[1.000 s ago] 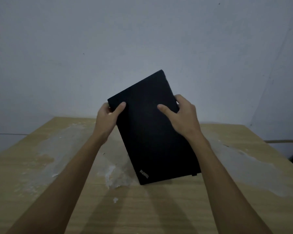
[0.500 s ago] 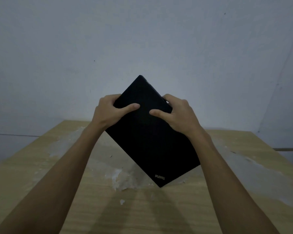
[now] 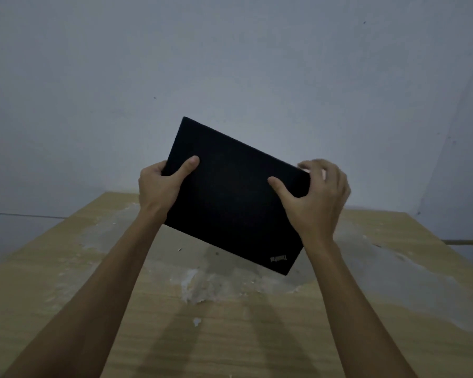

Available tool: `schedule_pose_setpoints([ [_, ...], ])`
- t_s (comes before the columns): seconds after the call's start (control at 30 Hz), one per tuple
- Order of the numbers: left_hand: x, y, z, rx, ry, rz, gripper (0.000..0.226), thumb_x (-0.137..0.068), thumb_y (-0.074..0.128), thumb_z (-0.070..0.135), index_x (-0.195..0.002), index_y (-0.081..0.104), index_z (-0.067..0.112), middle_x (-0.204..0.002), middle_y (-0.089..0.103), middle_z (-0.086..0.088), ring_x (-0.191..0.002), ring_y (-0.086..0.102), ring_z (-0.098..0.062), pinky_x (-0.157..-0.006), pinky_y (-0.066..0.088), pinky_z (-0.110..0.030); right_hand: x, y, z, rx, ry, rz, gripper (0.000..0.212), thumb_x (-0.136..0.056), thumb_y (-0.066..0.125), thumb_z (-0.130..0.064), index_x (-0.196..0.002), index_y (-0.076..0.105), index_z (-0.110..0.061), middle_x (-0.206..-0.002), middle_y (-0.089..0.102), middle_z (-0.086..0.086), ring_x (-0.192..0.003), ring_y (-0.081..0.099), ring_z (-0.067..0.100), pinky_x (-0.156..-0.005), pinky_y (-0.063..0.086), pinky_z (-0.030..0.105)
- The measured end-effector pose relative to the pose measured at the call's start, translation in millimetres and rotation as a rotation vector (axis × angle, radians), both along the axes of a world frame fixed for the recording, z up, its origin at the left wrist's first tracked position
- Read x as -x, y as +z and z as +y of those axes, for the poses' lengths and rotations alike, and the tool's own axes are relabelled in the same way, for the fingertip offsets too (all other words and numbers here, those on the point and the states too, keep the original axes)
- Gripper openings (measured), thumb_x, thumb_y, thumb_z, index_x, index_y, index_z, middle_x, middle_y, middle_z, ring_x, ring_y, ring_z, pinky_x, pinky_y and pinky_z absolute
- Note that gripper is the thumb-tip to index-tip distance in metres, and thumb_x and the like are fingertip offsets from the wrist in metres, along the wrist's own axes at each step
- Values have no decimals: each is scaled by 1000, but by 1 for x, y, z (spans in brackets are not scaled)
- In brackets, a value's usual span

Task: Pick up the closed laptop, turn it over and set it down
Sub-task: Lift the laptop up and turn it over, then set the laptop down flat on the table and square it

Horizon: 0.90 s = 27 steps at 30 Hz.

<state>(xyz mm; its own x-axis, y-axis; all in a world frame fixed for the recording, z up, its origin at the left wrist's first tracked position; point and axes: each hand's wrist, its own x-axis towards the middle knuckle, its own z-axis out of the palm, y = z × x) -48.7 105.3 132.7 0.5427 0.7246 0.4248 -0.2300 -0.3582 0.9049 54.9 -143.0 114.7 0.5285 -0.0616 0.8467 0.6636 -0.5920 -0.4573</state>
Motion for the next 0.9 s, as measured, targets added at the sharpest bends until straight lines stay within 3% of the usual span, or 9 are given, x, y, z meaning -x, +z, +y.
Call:
schedule_pose_setpoints([
  [0.1, 0, -9, -4, 132, -13, -49, 44, -75, 83, 59, -90, 78, 19, -93, 81, -3, -88, 79, -23, -83, 66, -46, 3, -8, -4, -234, 147, 209, 91, -76, 76, -66, -149, 40, -25, -148, 48, 1, -134, 51, 19, -108, 46, 42],
  [0.17, -1, -18, -7, 238, -23, -75, 45, -76, 84, 57, -91, 78, 16, -96, 81, -3, -91, 78, -24, -84, 66, -45, 6, -19, -7, -363, 272, 390, 100, -76, 77, -67, -154, 27, -32, -139, 57, -2, -120, 62, 17, -95, 56, 41],
  [0.27, -2, -35, -12, 350, -21, -64, 41, -77, 82, 58, -90, 74, 20, -98, 78, 0, -94, 75, -21, -84, 64, -41, 5, -38, -9, -305, 275, 481, 76, -83, 71, -65, -143, 42, -28, -99, 67, -17, -91, 69, 8, -80, 63, 42],
  [0.4, -8, -62, -14, 392, -7, -3, 44, -77, 81, 61, -96, 73, 21, -102, 77, 1, -94, 74, -20, -80, 62, -39, -5, -60, -9, -283, 308, 503, 41, -91, 70, -52, -110, 60, -18, -95, 65, -17, -85, 64, -1, -71, 61, 34],
  [0.53, -21, -91, -5, 335, -5, 117, 47, -87, 70, 62, -97, 73, 16, -97, 76, -1, -90, 72, -22, -73, 59, -37, -21, -76, -7, -291, 290, 560, 41, -88, 75, -50, -111, 60, -20, -93, 63, -19, -82, 63, -3, -63, 50, 21],
  [0.63, -35, -111, 1, 236, 26, 210, 49, -96, 60, 58, -74, 59, 15, -73, 63, -1, -68, 62, -21, -54, 43, -30, -38, -83, -3, -228, 248, 628, 45, -86, 74, -55, -112, 57, -23, -90, 60, -22, -79, 60, -4, -60, 49, 22],
  [0.73, -51, -127, 9, 133, 64, 300, 59, -99, 54, 57, -61, 39, 15, -58, 46, 0, -51, 45, -17, -48, 30, -30, -58, -92, 3, -176, 209, 685, 45, -86, 73, -58, -107, 57, -22, -87, 60, -18, -75, 59, -1, -59, 51, 30],
  [0.8, -65, -136, 20, 86, 60, 344, 63, -100, 52, 59, -59, 41, 12, -55, 46, 0, -47, 44, -17, -47, 31, -31, -72, -102, 10, -157, 174, 729, 46, -85, 71, -61, -103, 59, -21, -86, 60, -15, -74, 61, 5, -62, 54, 34],
  [0.9, -88, -146, 37, 39, 57, 430, 67, -99, 47, 65, -67, 52, 6, -65, 57, -5, -58, 55, -25, -53, 39, -33, -90, -114, 20, -145, 133, 808, 47, -84, 70, -65, -100, 60, -21, -85, 62, -11, -77, 64, 15, -67, 57, 37],
])
